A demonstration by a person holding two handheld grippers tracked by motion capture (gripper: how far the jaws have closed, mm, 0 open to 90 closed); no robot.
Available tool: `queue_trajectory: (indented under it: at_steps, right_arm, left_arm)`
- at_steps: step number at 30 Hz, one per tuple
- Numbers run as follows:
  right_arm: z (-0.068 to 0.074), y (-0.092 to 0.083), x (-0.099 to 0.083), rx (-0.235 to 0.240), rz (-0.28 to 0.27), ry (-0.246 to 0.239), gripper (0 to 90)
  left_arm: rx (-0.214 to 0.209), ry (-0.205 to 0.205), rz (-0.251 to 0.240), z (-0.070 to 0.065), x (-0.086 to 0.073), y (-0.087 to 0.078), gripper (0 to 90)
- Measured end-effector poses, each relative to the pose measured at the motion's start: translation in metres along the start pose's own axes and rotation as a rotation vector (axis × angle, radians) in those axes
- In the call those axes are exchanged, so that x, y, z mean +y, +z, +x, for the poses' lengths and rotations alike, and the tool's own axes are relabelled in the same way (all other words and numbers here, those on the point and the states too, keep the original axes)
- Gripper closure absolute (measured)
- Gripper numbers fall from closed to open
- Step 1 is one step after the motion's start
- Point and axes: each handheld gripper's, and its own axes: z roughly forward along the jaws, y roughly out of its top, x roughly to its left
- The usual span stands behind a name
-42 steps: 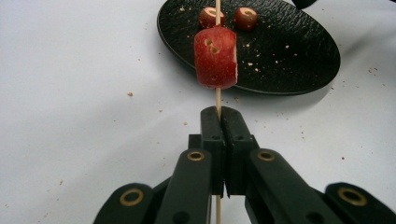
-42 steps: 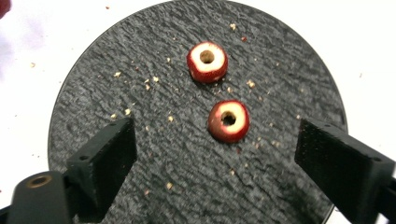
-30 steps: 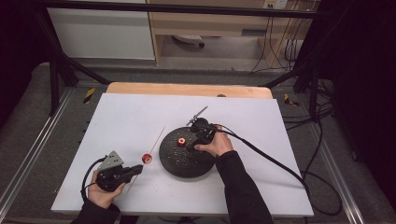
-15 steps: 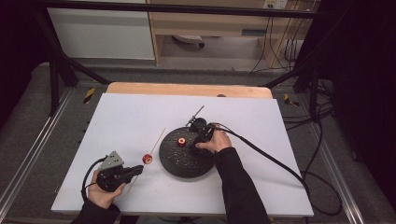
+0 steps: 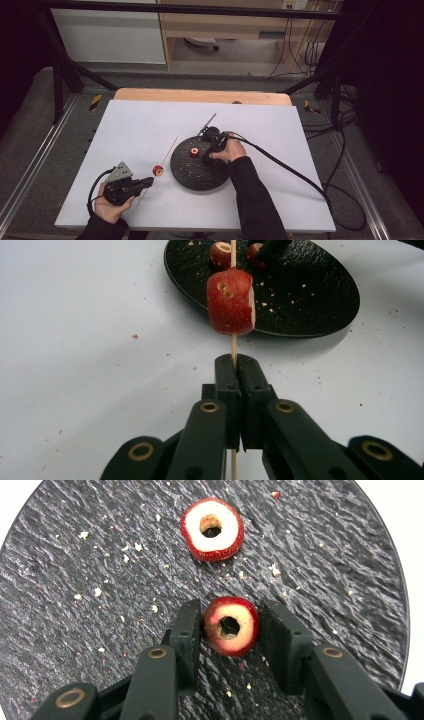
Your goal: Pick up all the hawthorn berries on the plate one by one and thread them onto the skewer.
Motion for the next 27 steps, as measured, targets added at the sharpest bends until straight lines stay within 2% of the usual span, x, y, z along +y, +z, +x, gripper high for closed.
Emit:
queue_trajectory:
  at_steps: [6, 20, 27]
  right_arm:
    - [0.001, -0.002, 0.002, 0.005, -0.001, 0.015, 62.5]
    - [0.012, -0.028, -0.002, 0.011, -0.092, 0.062, 62.8]
    - [0.019, -0.038, -0.011, 0.025, -0.137, 0.102, 62.8]
  left_arm:
    - [-0.001, -0.001, -0.002, 0.0, 0.0, -0.001, 88.4]
    - [0.0, 0.0, -0.012, -0.001, 0.0, -0.002, 88.4]
    - [-0.001, 0.003, -0.014, -0.003, 0.001, -0.002, 88.4]
